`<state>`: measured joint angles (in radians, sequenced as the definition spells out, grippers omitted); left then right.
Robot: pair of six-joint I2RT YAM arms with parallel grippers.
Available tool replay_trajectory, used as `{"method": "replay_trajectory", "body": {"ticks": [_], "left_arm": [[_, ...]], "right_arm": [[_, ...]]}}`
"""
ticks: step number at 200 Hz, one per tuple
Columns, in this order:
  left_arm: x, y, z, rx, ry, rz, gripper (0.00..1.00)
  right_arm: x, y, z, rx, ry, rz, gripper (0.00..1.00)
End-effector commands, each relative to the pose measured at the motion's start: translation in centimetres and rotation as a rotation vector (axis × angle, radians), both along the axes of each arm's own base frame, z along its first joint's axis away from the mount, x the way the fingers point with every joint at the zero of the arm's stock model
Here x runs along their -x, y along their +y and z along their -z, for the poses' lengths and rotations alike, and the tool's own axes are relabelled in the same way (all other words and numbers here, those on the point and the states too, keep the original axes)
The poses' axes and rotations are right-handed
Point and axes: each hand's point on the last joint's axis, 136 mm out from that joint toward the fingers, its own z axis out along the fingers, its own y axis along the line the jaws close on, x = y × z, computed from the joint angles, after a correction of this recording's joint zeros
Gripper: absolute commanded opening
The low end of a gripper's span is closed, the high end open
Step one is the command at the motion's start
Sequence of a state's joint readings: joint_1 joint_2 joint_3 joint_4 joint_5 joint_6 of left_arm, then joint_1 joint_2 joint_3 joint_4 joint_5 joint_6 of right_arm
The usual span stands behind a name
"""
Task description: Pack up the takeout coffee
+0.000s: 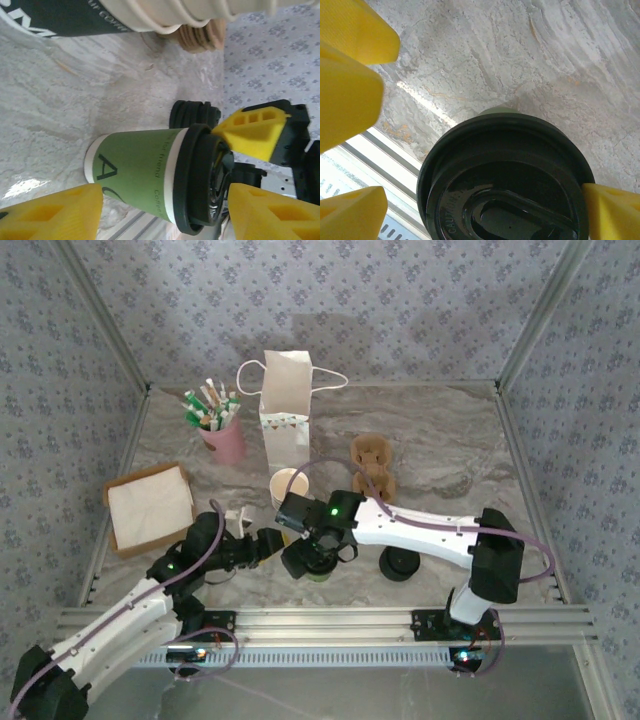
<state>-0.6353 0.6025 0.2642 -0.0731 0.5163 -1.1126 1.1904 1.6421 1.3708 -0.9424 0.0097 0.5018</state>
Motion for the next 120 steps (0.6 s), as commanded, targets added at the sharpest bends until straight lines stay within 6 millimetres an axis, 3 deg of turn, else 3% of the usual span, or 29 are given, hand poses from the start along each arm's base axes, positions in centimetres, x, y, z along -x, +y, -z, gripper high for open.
{"method": "replay_trajectory", "body": {"ticks": [1, 120], "left_arm": [[0.4, -0.6, -1.2, 0.081, -0.001, 0.056, 0.67], [0.1, -1.6, -0.3, 0.102, 0.052, 0.116, 0.68]], "right_arm": [[0.7, -0.3, 0.6, 0.004, 0.035, -0.059, 1.0], [0.8, 1.1, 0.5, -0.04, 0.008, -0.179, 1.0]]}}
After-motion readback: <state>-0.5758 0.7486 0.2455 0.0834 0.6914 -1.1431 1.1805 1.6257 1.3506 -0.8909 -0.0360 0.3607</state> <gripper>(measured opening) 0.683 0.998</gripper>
